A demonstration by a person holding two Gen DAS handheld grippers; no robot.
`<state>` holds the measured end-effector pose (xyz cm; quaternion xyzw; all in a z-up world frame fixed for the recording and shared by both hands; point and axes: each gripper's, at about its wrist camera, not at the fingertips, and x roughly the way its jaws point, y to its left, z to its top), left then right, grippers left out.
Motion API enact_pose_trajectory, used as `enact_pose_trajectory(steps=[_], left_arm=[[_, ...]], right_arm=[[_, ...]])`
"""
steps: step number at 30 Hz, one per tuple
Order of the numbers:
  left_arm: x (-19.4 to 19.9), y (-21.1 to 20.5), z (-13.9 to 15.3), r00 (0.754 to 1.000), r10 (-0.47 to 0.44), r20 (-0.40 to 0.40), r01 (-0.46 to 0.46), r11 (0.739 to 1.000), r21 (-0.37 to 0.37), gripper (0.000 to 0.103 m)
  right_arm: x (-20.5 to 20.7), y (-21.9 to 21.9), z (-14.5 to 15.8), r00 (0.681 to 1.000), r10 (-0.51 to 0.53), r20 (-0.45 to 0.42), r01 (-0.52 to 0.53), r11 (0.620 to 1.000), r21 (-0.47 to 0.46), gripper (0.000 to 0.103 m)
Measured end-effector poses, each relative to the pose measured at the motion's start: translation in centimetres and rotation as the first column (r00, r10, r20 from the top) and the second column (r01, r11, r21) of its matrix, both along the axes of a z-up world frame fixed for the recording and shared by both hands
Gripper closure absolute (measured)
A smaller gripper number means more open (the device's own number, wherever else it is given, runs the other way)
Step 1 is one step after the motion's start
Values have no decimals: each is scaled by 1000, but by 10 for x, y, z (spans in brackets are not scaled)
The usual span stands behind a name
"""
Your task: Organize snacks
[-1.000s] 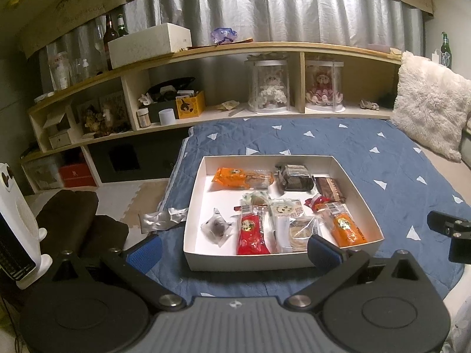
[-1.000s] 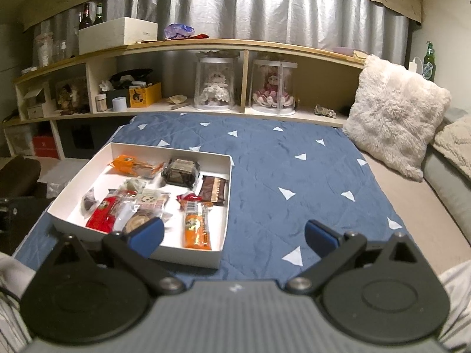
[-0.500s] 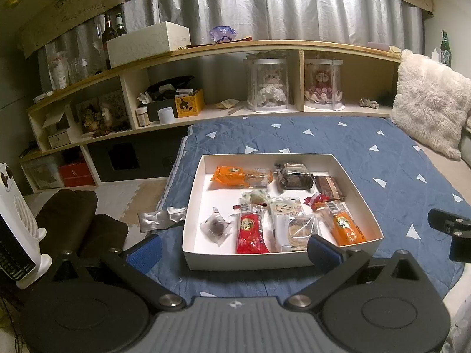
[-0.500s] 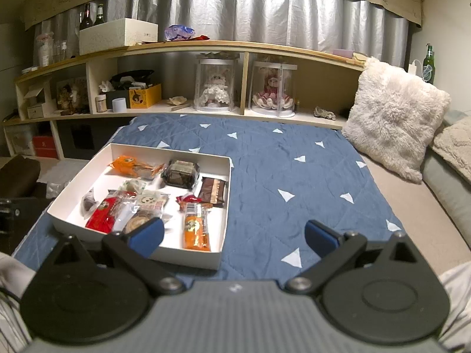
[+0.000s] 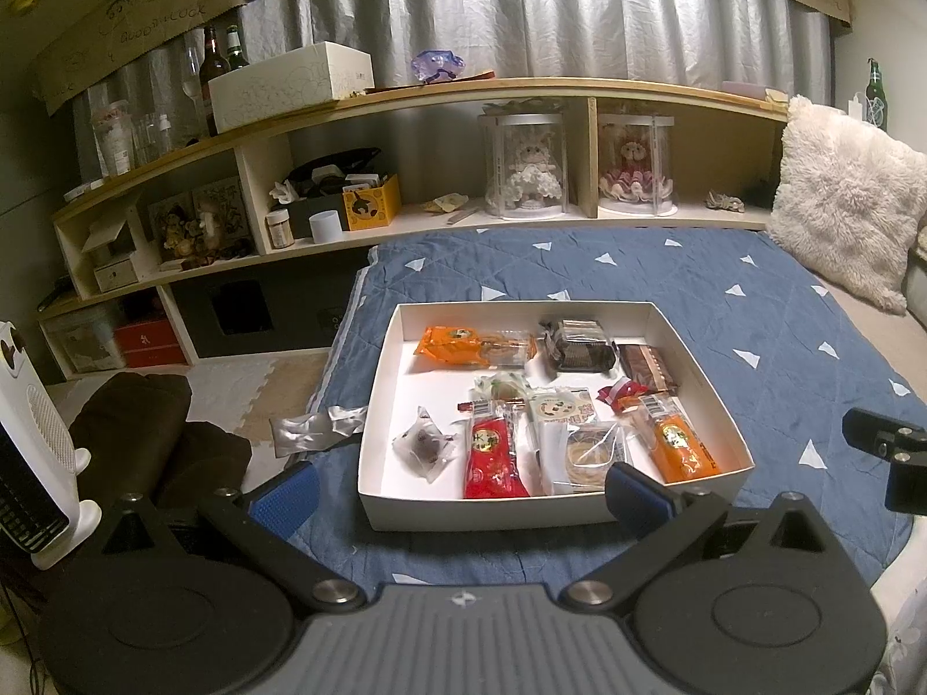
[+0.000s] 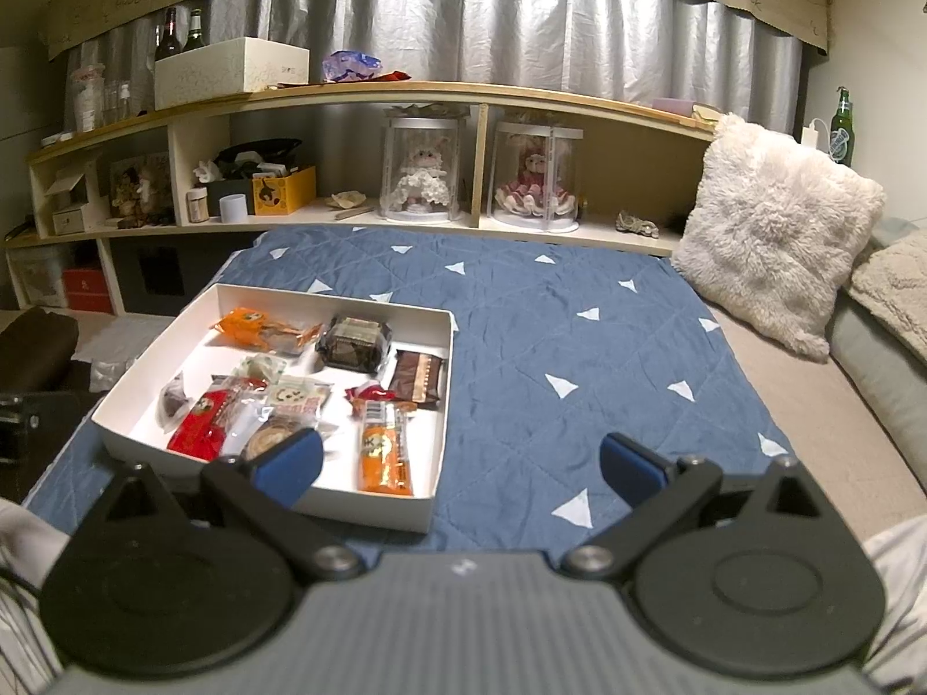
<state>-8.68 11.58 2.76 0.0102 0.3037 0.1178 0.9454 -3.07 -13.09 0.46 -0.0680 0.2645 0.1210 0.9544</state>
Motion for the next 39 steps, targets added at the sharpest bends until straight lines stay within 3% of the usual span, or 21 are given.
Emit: enact_pose_trajectory(steps=[39], left_arm=[[0, -4, -4, 1000, -2, -3, 2, 1000, -5, 0]], right_arm=[[-1, 0, 0, 1000, -2, -1, 2, 1000, 0, 1]])
